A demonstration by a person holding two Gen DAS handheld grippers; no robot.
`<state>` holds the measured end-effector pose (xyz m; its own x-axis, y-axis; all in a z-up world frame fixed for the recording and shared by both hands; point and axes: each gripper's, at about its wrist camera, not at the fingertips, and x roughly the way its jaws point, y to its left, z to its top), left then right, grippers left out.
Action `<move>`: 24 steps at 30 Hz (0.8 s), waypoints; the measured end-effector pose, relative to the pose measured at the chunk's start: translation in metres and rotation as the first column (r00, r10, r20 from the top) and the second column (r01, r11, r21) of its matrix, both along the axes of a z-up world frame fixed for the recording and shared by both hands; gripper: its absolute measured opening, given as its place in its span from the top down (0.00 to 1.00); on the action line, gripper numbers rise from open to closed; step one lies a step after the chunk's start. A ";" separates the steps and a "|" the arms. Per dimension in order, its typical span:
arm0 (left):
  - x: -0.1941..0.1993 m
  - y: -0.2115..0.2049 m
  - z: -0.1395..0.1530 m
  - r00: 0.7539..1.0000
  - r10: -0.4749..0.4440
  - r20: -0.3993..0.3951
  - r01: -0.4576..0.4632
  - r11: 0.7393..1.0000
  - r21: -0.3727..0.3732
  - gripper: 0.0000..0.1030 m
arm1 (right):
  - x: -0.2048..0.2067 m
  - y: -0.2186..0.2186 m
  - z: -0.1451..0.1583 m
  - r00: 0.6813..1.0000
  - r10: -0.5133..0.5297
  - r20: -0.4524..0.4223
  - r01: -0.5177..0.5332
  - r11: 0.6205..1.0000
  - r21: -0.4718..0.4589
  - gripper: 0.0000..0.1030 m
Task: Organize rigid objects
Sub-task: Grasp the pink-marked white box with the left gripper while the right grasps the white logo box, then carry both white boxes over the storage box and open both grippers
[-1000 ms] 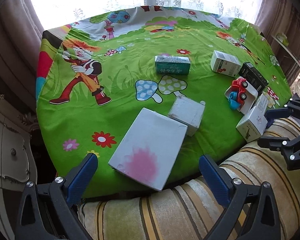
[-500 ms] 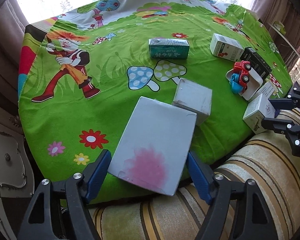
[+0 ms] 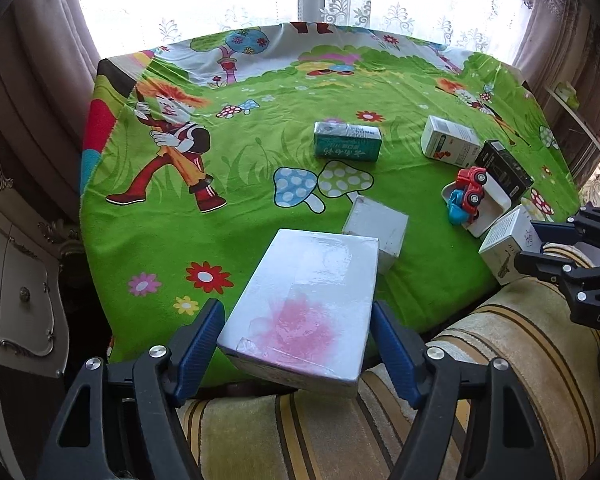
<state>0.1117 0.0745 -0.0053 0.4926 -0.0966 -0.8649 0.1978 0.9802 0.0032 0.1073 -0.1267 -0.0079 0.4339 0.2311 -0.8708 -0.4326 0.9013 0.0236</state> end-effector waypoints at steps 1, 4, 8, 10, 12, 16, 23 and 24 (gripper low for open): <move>-0.002 0.000 0.003 1.000 0.008 0.007 -0.008 1.000 -0.010 0.27 | -0.001 -0.001 0.002 1.000 -0.003 0.005 0.003 1.000 0.005 0.56; -0.009 0.001 0.010 0.999 0.028 0.026 -0.027 0.999 -0.040 0.27 | -0.004 -0.005 0.006 1.000 -0.012 0.020 0.012 1.000 0.016 0.56; -0.019 -0.002 0.018 0.998 0.046 0.048 -0.042 0.996 -0.073 0.27 | -0.009 -0.008 0.011 0.999 -0.018 0.039 0.017 1.000 0.023 0.56; -0.024 -0.004 0.023 0.997 0.054 0.057 -0.048 0.995 -0.092 0.27 | -0.012 -0.011 0.014 0.999 -0.020 0.048 0.019 0.999 0.027 0.56; -0.028 -0.007 0.026 0.996 0.056 0.064 -0.049 0.993 -0.108 0.27 | -0.014 -0.012 0.016 0.998 -0.022 0.055 0.020 0.999 0.032 0.56; -0.037 -0.017 0.033 0.996 0.045 0.077 -0.034 0.990 -0.134 0.27 | -0.019 -0.017 0.021 0.997 -0.029 0.064 0.026 0.998 0.049 0.56; -0.047 -0.033 0.040 0.996 0.028 0.088 -0.013 0.986 -0.164 0.27 | -0.029 -0.029 0.030 0.996 -0.050 0.076 0.044 0.996 0.079 0.56; -0.048 -0.035 0.041 0.996 0.024 0.090 -0.009 0.986 -0.167 0.27 | -0.031 -0.031 0.031 0.996 -0.053 0.075 0.046 0.995 0.083 0.56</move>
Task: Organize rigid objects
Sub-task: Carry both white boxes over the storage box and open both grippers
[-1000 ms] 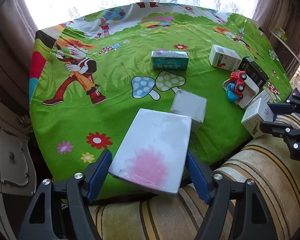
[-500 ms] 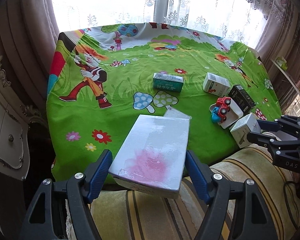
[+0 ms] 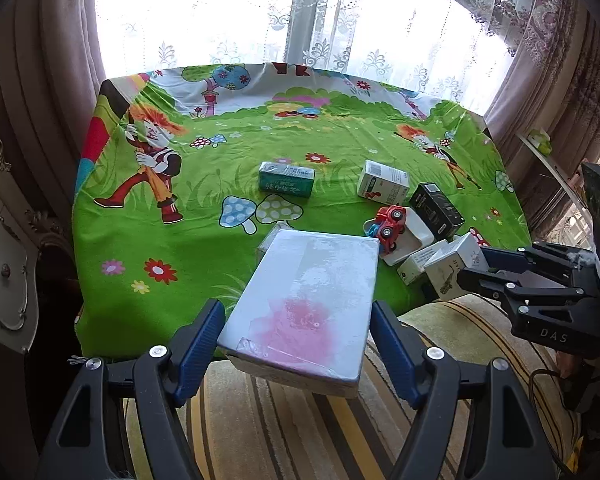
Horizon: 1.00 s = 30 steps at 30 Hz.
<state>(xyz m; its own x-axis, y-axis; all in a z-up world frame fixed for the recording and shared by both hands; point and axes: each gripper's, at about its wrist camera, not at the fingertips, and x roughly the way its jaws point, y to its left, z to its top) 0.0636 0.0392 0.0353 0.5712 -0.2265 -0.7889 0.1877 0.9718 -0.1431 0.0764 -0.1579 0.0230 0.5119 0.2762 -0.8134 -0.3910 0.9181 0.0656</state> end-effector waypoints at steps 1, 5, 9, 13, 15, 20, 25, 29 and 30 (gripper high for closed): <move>-0.001 -0.003 0.001 1.000 -0.004 0.001 0.004 1.000 -0.004 0.27 | -0.002 -0.002 0.001 1.000 -0.004 0.000 0.004 1.000 0.004 0.56; -0.004 -0.013 0.004 1.000 -0.022 0.005 0.022 1.000 -0.017 0.27 | -0.008 -0.014 0.004 1.000 -0.023 0.002 0.023 1.000 0.020 0.56; -0.006 -0.026 0.006 0.999 -0.045 0.008 0.045 0.998 -0.033 0.27 | -0.014 -0.030 0.007 0.999 -0.051 0.004 0.050 0.998 0.033 0.56; -0.008 -0.040 0.007 0.997 -0.074 0.009 0.074 0.996 -0.042 0.27 | -0.020 -0.045 0.009 0.997 -0.077 0.003 0.077 0.996 0.037 0.56; -0.010 -0.048 0.008 0.996 -0.092 0.010 0.093 0.995 -0.044 0.27 | -0.024 -0.052 0.010 0.996 -0.091 0.003 0.091 0.995 0.041 0.56; -0.012 -0.068 0.007 0.991 -0.136 0.004 0.136 0.990 -0.049 0.27 | -0.032 -0.072 0.012 0.992 -0.125 -0.003 0.125 0.991 0.047 0.56; -0.014 -0.085 0.008 0.985 -0.170 0.000 0.170 0.984 -0.049 0.27 | -0.040 -0.091 0.012 0.988 -0.155 -0.007 0.155 0.986 0.060 0.56; -0.015 -0.101 0.008 0.979 -0.205 -0.006 0.204 0.978 -0.049 0.27 | -0.044 -0.103 0.013 0.984 -0.177 -0.007 0.177 0.982 0.067 0.56; -0.016 -0.106 0.007 0.977 -0.214 -0.009 0.213 0.976 -0.050 0.27 | -0.045 -0.106 0.013 0.983 -0.182 -0.006 0.182 0.981 0.067 0.56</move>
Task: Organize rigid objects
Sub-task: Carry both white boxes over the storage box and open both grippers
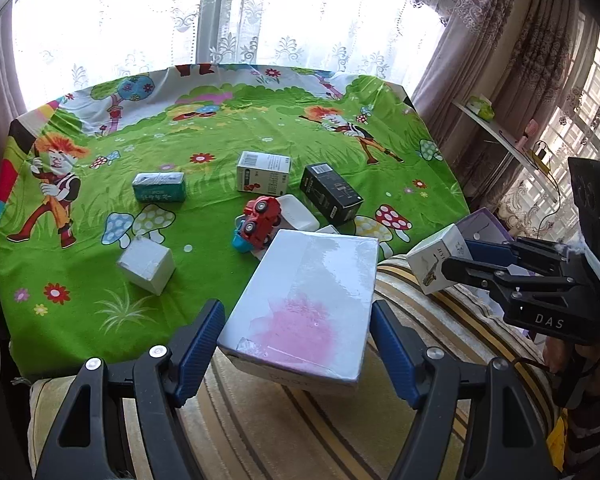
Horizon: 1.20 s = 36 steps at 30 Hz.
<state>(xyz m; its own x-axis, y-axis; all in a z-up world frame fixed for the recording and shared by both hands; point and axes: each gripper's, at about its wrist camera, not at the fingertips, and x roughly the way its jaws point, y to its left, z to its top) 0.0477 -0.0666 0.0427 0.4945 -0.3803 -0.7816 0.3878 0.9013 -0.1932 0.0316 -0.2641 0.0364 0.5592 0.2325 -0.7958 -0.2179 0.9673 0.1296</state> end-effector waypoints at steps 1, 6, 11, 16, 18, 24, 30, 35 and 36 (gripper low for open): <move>0.000 -0.004 0.000 1.000 -0.008 -0.001 0.008 1.000 0.000 0.27 | -0.001 -0.003 0.000 1.000 -0.005 0.001 0.005 1.000 0.001 0.56; -0.002 -0.024 0.001 0.999 -0.046 -0.004 0.046 0.999 -0.001 0.27 | -0.008 -0.021 -0.001 0.999 -0.036 -0.002 0.036 0.999 0.009 0.56; -0.003 -0.041 0.001 0.997 -0.081 -0.008 0.081 0.997 0.003 0.27 | -0.014 -0.040 -0.002 0.997 -0.074 -0.003 0.074 0.997 0.019 0.56; -0.003 -0.054 0.001 0.994 -0.108 -0.010 0.108 0.994 0.006 0.27 | -0.019 -0.060 -0.003 0.993 -0.114 -0.004 0.114 0.993 0.025 0.56; -0.002 -0.060 0.002 0.993 -0.119 -0.012 0.119 0.993 0.009 0.27 | -0.021 -0.069 -0.005 0.991 -0.133 -0.008 0.133 0.991 0.025 0.56; 0.001 -0.084 0.000 0.986 -0.165 -0.016 0.165 0.986 0.017 0.27 | -0.028 -0.101 -0.011 0.979 -0.203 -0.021 0.204 0.979 0.023 0.56; 0.003 -0.116 -0.002 0.974 -0.227 -0.022 0.227 0.974 0.023 0.27 | -0.036 -0.140 -0.018 0.957 -0.289 -0.040 0.289 0.957 0.016 0.56; 0.006 -0.144 -0.003 0.960 -0.278 -0.028 0.279 0.960 0.031 0.27 | -0.044 -0.172 -0.022 0.933 -0.357 -0.048 0.358 0.934 0.012 0.56; 0.006 -0.151 -0.003 0.957 -0.289 -0.030 0.290 0.956 0.032 0.27 | -0.046 -0.178 -0.023 0.928 -0.370 -0.049 0.371 0.929 0.011 0.56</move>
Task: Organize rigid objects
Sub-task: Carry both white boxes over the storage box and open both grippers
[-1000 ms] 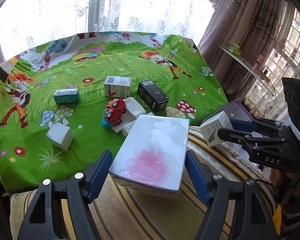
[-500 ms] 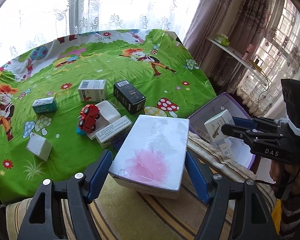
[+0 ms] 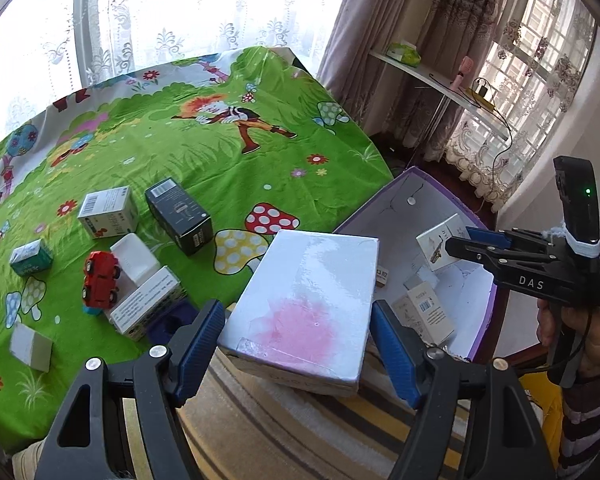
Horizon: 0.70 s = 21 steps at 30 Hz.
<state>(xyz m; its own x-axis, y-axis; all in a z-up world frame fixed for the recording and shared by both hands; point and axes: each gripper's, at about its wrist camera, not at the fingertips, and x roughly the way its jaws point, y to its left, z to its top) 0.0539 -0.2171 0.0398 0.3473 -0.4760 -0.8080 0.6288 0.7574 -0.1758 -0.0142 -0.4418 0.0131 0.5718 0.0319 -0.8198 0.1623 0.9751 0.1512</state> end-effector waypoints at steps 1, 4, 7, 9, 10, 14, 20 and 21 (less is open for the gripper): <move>0.001 -0.006 -0.001 1.000 -0.011 -0.002 0.011 1.000 0.002 0.27 | -0.002 -0.005 -0.001 1.000 -0.012 -0.002 0.012 1.000 0.000 0.56; 0.001 -0.025 -0.003 0.999 -0.048 -0.006 0.048 0.999 0.013 0.27 | -0.005 -0.019 -0.005 0.999 -0.042 -0.010 0.042 0.999 -0.002 0.56; 0.001 -0.043 -0.007 0.996 -0.083 -0.017 0.083 0.996 0.021 0.27 | -0.009 -0.031 -0.010 0.997 -0.071 -0.016 0.071 0.997 0.002 0.56; 0.001 -0.054 -0.010 0.995 -0.100 -0.028 0.101 0.995 0.026 0.27 | -0.011 -0.039 -0.012 0.996 -0.088 -0.019 0.088 0.996 0.000 0.56; 0.002 -0.060 -0.011 0.994 -0.108 -0.032 0.109 0.994 0.027 0.27 | -0.012 -0.042 -0.013 0.995 -0.096 -0.021 0.096 0.995 -0.004 0.56; 0.002 -0.083 -0.012 0.990 -0.140 -0.030 0.141 0.989 0.042 0.27 | -0.015 -0.052 -0.017 0.992 -0.126 -0.029 0.126 0.992 -0.030 0.56; 0.001 -0.112 -0.018 0.983 -0.177 -0.048 0.179 0.982 0.054 0.27 | -0.017 -0.062 -0.020 0.984 -0.178 -0.030 0.175 0.981 -0.085 0.56; 0.000 -0.116 -0.019 0.982 -0.180 -0.051 0.183 0.982 0.053 0.27 | -0.018 -0.063 -0.020 0.982 -0.186 -0.029 0.183 0.979 -0.087 0.56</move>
<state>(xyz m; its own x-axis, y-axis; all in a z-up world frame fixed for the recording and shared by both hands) 0.0541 -0.3329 0.0212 0.2216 -0.4803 -0.8486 0.7492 0.6409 -0.1671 -0.0322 -0.5052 -0.0065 0.5313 -0.1406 -0.8354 0.3440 0.9370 0.0611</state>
